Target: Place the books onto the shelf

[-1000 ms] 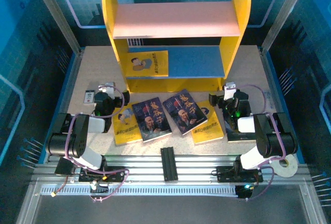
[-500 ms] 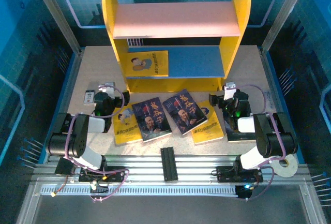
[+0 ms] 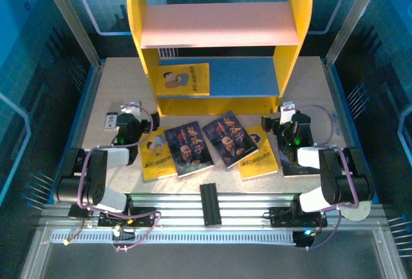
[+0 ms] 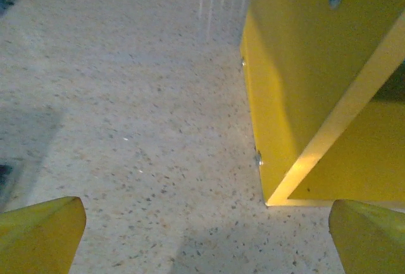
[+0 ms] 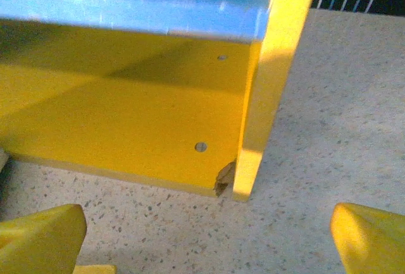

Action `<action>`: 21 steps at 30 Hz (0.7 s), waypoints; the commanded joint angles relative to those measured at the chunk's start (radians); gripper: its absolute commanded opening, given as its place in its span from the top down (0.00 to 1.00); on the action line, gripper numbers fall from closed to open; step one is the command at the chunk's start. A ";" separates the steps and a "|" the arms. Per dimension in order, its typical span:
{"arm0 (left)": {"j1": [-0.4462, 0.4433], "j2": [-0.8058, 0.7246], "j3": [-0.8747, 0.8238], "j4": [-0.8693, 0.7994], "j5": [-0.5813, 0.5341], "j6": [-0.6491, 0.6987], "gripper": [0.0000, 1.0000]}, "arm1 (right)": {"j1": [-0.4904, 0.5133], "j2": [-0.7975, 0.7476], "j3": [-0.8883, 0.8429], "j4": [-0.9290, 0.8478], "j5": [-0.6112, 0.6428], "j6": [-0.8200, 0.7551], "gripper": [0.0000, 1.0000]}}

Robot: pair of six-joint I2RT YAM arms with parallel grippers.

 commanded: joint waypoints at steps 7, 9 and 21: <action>-0.180 -0.382 0.166 -0.522 -0.236 -0.110 0.01 | 0.099 -0.347 0.159 -0.417 0.095 0.046 0.00; -0.205 -0.415 0.242 -0.655 -0.270 -0.136 0.01 | 0.118 -0.385 0.199 -0.495 0.065 0.079 0.00; -0.284 -0.463 0.497 -1.145 -0.123 -0.377 0.01 | 0.395 -0.257 0.450 -0.831 -0.175 0.154 0.03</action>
